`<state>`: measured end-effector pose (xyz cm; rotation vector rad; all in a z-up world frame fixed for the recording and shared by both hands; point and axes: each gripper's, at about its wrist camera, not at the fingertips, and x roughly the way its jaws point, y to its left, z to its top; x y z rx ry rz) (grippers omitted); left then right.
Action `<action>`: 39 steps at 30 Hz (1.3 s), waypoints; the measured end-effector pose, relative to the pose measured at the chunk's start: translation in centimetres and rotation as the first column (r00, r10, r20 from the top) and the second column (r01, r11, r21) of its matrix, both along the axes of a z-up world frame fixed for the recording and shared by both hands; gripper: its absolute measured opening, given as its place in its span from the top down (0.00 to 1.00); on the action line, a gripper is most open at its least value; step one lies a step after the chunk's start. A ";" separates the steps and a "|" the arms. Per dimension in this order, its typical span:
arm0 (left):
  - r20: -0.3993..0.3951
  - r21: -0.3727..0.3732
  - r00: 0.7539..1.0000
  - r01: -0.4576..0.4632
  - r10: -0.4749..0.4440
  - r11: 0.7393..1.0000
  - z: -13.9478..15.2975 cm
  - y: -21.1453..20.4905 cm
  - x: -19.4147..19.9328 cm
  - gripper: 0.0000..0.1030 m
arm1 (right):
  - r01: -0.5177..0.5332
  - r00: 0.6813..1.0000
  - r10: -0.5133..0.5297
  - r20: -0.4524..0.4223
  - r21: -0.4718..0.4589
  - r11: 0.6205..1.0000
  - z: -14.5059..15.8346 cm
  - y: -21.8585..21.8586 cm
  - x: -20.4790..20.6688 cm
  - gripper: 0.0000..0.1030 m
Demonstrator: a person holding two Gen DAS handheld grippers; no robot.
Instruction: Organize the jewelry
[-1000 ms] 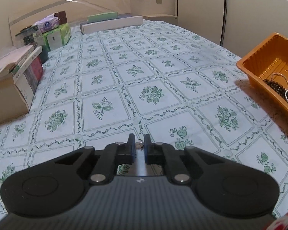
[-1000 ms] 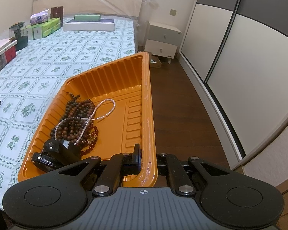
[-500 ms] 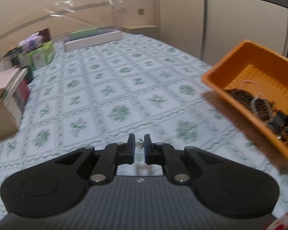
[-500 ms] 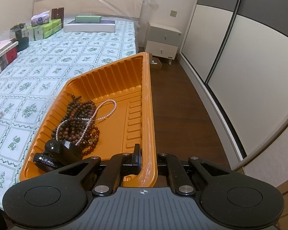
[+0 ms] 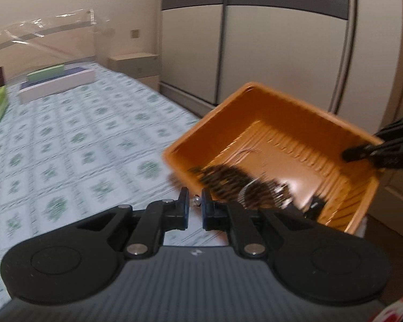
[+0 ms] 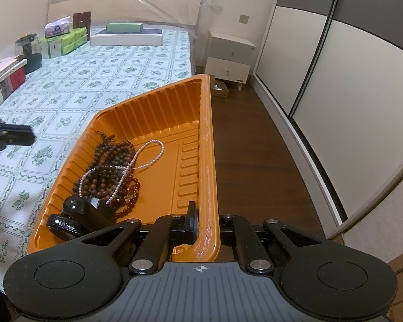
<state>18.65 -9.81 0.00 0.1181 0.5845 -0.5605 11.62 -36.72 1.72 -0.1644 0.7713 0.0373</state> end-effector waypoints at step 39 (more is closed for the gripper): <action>-0.049 0.001 0.999 0.005 -0.005 1.000 0.0 -2.2 1.6 0.70 | 0.015 1.000 -0.015 -0.001 0.120 0.993 -1.3 -2.2 0.6 0.96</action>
